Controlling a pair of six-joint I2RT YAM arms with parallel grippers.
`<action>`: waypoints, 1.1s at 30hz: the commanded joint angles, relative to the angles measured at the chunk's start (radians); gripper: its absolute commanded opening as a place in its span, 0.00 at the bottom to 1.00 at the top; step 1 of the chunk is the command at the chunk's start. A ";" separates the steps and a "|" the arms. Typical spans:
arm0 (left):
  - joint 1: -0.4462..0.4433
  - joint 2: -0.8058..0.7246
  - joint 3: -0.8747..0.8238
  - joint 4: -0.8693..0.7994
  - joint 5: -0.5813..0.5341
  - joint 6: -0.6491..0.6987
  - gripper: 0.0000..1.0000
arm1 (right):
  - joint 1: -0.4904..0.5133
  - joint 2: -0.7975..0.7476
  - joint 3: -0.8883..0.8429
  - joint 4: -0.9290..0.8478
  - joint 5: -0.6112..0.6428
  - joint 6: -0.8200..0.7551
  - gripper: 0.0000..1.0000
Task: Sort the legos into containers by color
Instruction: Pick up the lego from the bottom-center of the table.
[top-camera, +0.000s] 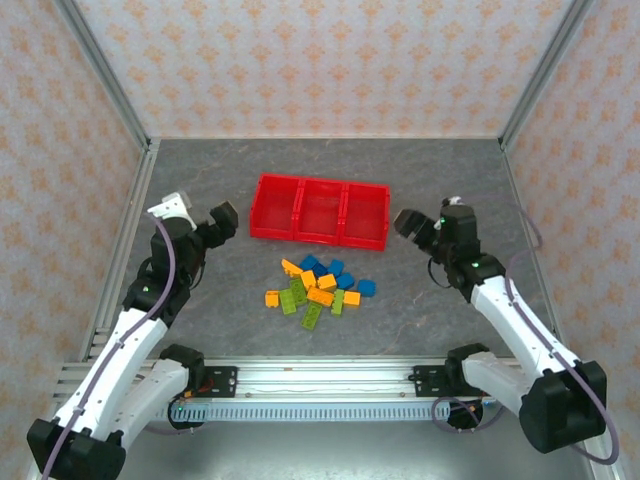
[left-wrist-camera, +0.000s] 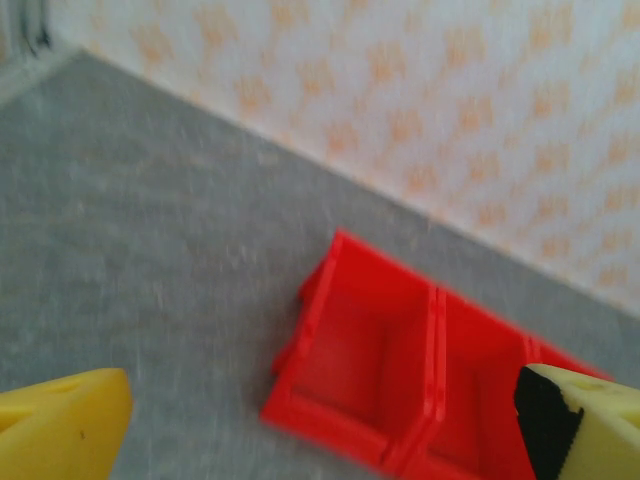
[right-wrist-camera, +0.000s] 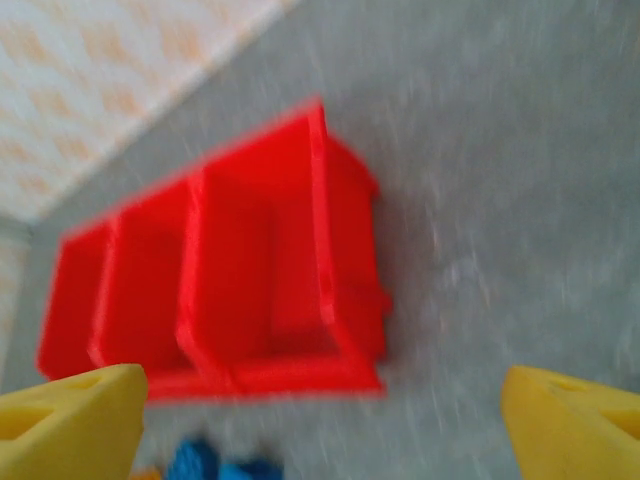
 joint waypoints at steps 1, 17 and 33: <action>-0.002 -0.042 -0.002 -0.203 0.185 0.034 0.99 | 0.112 0.021 0.015 -0.276 0.026 0.123 0.92; -0.002 -0.054 -0.097 -0.078 0.365 0.073 0.99 | 0.459 0.340 0.080 -0.301 0.205 0.294 0.89; -0.003 -0.106 -0.114 -0.054 0.384 0.078 0.99 | 0.499 0.422 0.110 -0.247 0.216 0.258 0.73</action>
